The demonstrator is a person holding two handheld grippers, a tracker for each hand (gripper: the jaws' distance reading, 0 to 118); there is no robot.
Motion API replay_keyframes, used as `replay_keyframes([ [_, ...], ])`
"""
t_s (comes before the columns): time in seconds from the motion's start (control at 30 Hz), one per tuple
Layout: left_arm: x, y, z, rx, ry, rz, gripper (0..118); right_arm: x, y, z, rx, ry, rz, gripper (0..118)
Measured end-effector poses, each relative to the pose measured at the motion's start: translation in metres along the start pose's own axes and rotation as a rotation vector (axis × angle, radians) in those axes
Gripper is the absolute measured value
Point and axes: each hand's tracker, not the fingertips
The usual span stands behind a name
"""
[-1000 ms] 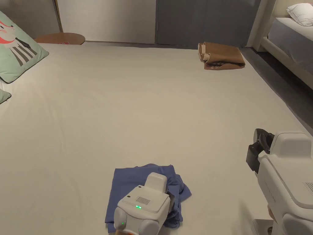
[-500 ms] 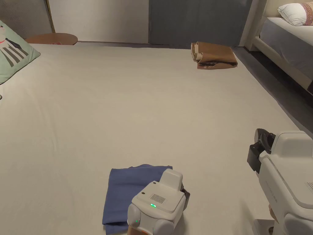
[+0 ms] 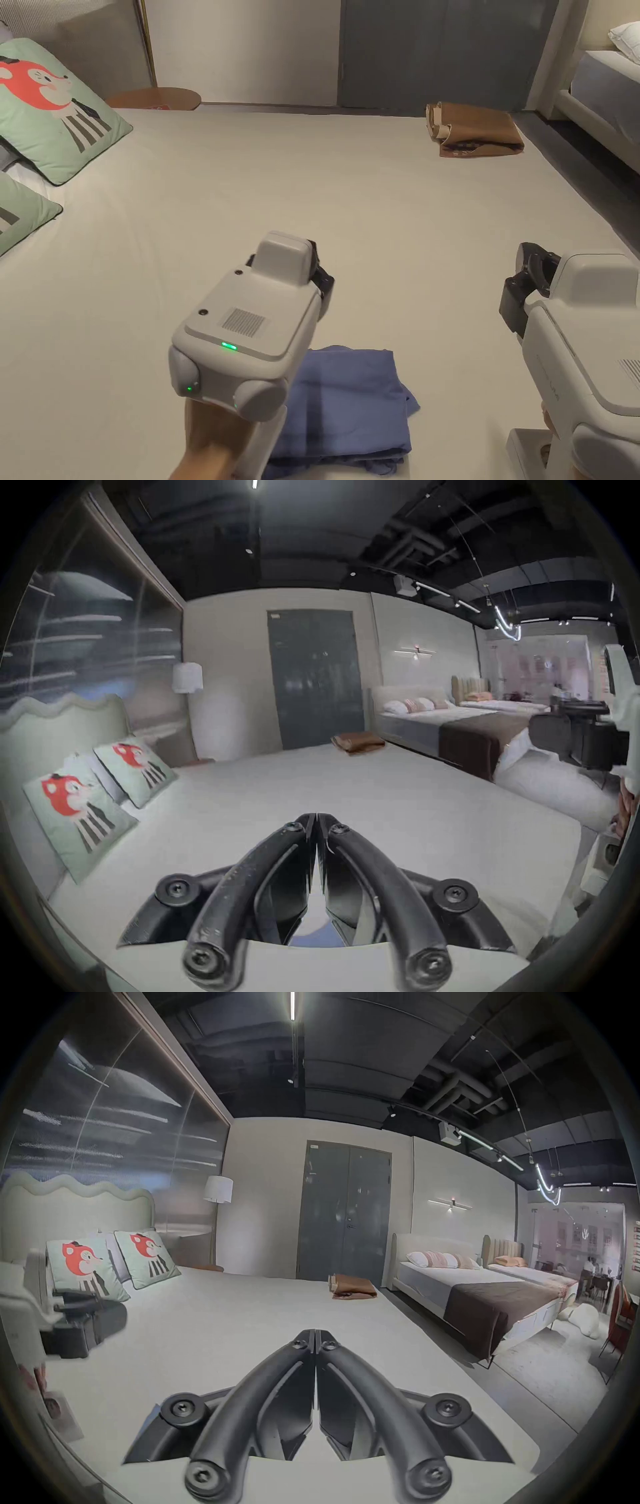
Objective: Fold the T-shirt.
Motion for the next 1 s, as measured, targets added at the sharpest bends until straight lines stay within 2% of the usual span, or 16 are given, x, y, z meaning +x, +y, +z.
replay_keyframes([
  [0.3,-0.069,0.008,0.01,0.064,0.184,0.045,0,-0.023,0.001,-0.008,0.041,0.019,0.008,0],
  [0.53,-0.1,0.002,0.018,0.084,0.256,0.074,0,-0.031,-0.002,-0.011,0.038,0.035,0.013,0],
  [0.83,-0.101,-0.006,0.016,0.066,0.241,0.109,0,-0.037,-0.007,-0.014,0.018,0.058,0.008,0],
  [1.0,-0.101,-0.008,0.015,0.061,0.239,0.114,0,-0.054,-0.037,-0.026,-0.113,0.122,-0.014,0],
])
